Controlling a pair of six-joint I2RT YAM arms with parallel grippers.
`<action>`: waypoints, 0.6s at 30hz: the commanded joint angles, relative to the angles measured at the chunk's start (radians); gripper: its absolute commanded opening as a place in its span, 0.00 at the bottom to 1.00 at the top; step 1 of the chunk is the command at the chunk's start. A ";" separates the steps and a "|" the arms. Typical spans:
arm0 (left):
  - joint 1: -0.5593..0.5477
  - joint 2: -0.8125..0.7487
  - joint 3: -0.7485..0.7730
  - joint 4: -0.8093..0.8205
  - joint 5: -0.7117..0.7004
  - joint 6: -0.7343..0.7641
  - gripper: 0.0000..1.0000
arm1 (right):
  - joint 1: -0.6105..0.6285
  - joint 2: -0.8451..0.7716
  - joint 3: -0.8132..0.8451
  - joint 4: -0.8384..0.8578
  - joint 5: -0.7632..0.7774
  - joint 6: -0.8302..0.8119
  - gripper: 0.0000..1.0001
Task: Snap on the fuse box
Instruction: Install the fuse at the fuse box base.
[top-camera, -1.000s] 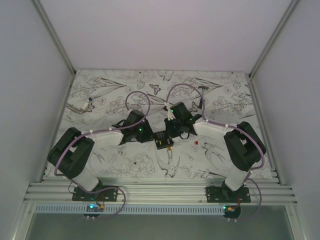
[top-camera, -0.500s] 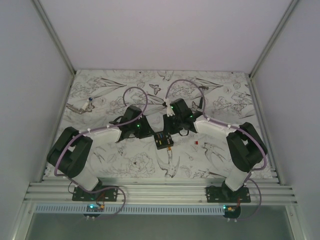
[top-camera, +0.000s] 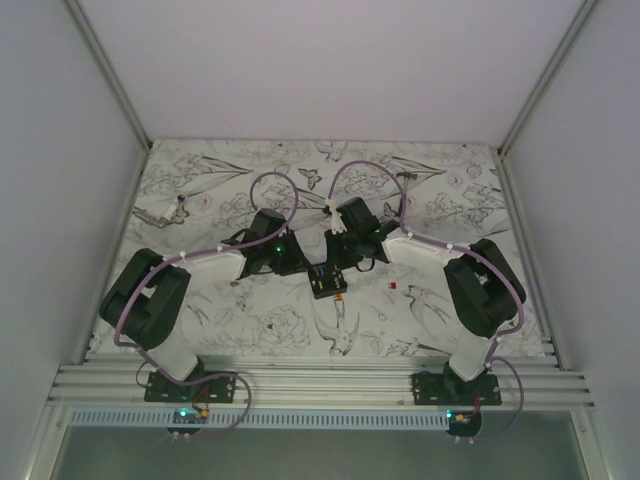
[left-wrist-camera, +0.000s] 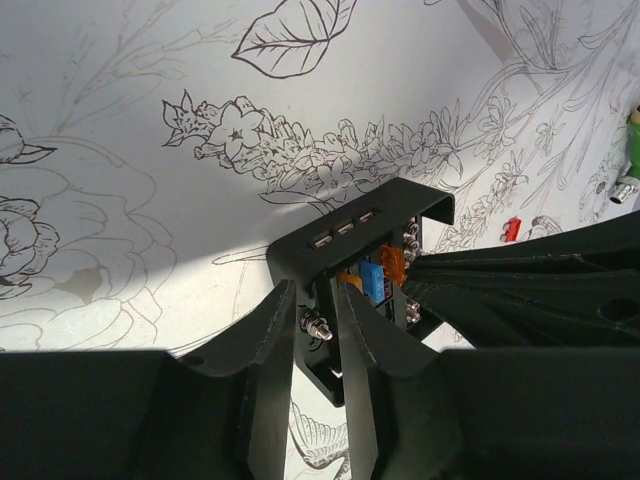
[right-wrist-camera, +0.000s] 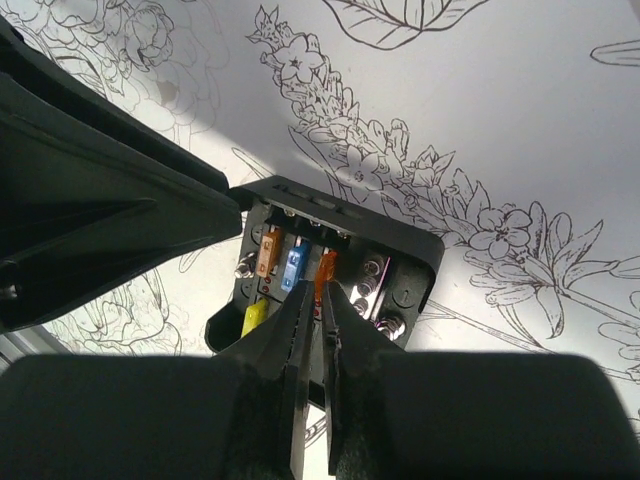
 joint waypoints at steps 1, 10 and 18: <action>0.004 0.018 0.017 -0.024 0.028 0.011 0.26 | -0.004 0.005 0.013 -0.013 -0.001 0.015 0.13; 0.004 0.021 0.001 -0.023 0.015 0.006 0.20 | -0.004 0.043 0.019 -0.050 -0.003 0.002 0.04; 0.005 0.039 -0.003 -0.025 0.004 0.002 0.17 | -0.002 0.051 -0.003 -0.133 0.074 -0.034 0.00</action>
